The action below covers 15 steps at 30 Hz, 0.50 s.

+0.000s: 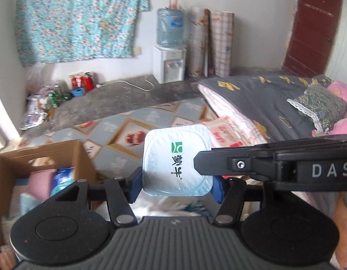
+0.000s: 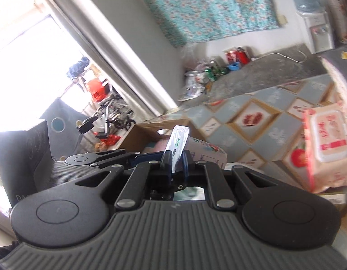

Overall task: Organize soft objects
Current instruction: 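Lift and carry the yogurt cup with the right gripper over the box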

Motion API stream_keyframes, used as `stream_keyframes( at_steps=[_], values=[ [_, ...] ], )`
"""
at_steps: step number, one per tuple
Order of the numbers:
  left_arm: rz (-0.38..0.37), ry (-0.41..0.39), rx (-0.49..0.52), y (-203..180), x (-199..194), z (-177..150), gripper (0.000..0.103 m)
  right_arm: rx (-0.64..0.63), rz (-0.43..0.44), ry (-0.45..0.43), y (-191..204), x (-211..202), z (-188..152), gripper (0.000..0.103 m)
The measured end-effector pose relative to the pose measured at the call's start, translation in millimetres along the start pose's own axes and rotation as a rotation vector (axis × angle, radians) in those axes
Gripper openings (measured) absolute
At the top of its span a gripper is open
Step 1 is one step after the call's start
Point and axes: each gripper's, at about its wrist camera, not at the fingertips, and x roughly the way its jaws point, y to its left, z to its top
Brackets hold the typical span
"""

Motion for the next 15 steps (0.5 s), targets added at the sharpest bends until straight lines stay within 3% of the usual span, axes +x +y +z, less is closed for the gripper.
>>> stream_keyframes(
  at_steps=[8, 15],
  values=[
    [0.151, 0.012, -0.139, 97, -67, -47, 0.061, -0.052, 0.175, 0.124, 103, 72, -15, 0.009],
    [0.23, 0.124, -0.289, 181, -76, -102, 0.061, -0.021, 0.226, 0.362, 165, 173, -43, 0.009]
  ],
)
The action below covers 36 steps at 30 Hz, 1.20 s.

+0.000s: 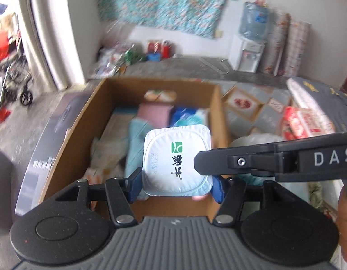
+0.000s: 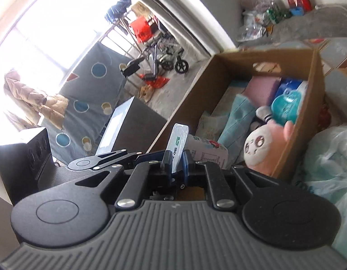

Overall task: Organize soft objects
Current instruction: 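Lift and carry the yogurt cup with the right gripper over the box, then lower the yogurt cup into the box and open the right gripper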

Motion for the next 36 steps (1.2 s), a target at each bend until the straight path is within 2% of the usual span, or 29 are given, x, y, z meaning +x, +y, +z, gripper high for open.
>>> stream_keyframes(
  at_steps=[4, 10, 14, 20, 24, 32, 36],
  values=[
    [0.007, 0.091, -0.072, 40, 29, -14, 0.061, 0.057, -0.007, 0.126, 3, 58, -4, 0.011],
    [0.027, 0.198, -0.128, 78, 66, -30, 0.061, 0.123, -0.033, 0.252, -8, 127, -8, 0.011],
    [0.052, 0.252, -0.137, 92, 81, -39, 0.061, 0.155, -0.037, 0.313, -14, 159, -11, 0.011],
    [0.047, 0.315, -0.134, 103, 95, -46, 0.061, 0.205, -0.052, 0.38, -30, 185, -14, 0.013],
    [0.03, 0.302, -0.145, 107, 94, -44, 0.062, 0.226, -0.059, 0.378, -32, 186, -14, 0.016],
    [-0.005, 0.252, -0.143, 103, 78, -41, 0.07, 0.15, -0.126, 0.347, -23, 178, -12, 0.043],
    [0.025, 0.213, -0.12, 98, 69, -38, 0.07, 0.104, -0.141, 0.307, -17, 169, -8, 0.046]
  ],
)
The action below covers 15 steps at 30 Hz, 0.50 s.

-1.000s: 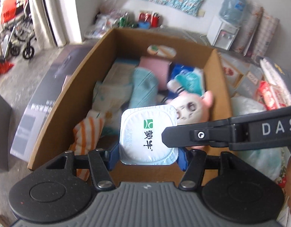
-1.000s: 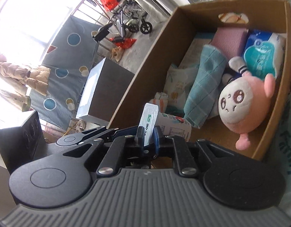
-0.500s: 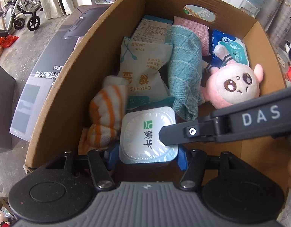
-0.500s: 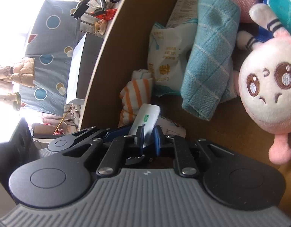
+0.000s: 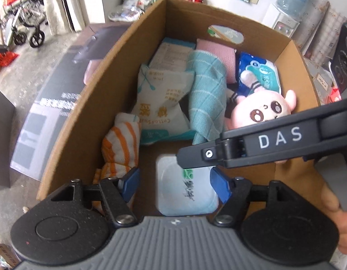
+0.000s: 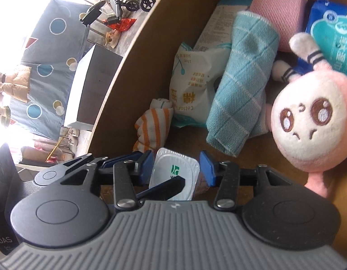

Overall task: Organize soft objects
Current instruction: 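Lower the yogurt cup into the box and open the right gripper, then withdraw the right gripper upward from the box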

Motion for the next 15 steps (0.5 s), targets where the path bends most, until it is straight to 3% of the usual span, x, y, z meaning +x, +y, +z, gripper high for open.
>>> stream_keyframes(
  at_steps=[9, 13, 15],
  values=[
    [0.017, -0.143, 0.02, -7, -43, -8, 0.078, -0.023, 0.086, -0.226, 3, -56, -16, 0.054],
    [-0.016, -0.218, 0.036, -22, -64, -18, 0.081, -0.041, 0.104, -0.388, 0, -99, -48, 0.08],
    [-0.034, -0.253, 0.058, -37, -73, -25, 0.083, -0.048, 0.074, -0.463, -5, -120, -66, 0.082]
  ],
)
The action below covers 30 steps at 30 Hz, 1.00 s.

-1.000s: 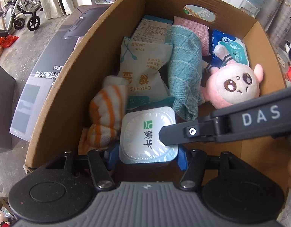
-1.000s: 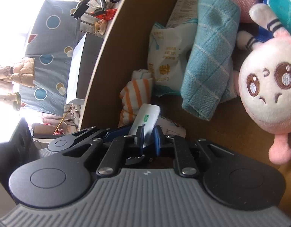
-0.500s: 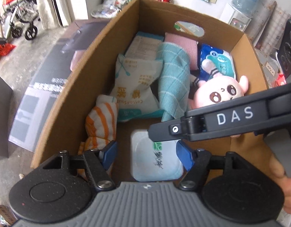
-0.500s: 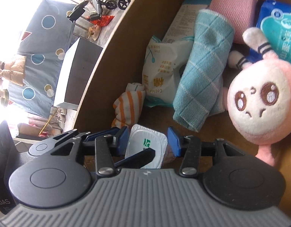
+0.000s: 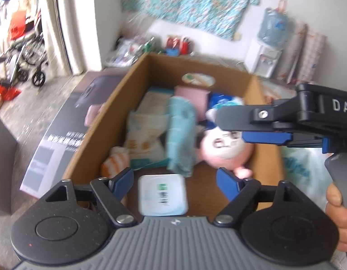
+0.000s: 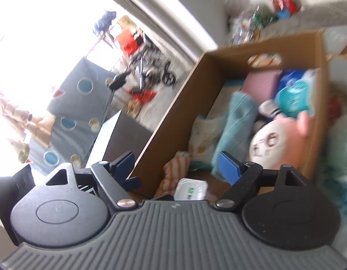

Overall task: Organize soft objects
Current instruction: 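Withdraw the right gripper upward from the box, then move both grippers toward the brown carton and green scrunchie on the mat, then grasp the small brown drink carton with the right gripper while the left grasps the green scrunchie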

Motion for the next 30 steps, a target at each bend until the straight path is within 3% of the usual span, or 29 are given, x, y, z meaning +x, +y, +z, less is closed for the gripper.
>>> stream_keyframes(
  at_steps=[8, 13, 22, 30],
  values=[
    [-0.133, -0.087, 0.149, -84, -15, -22, 0.085, -0.013, -0.184, -0.205, -35, -117, -33, 0.082],
    [-0.218, -0.129, 0.247, -141, -14, -37, 0.088, -0.026, -0.328, -0.269, -62, -182, -54, 0.083],
    [-0.326, -0.142, 0.384, -230, 9, -65, 0.088, -0.07, -0.564, -0.22, -119, -255, -85, 0.083],
    [-0.349, -0.159, 0.56, -284, 36, -83, 0.085, -0.185, -0.666, -0.098, -154, -268, -79, 0.083]
  ],
)
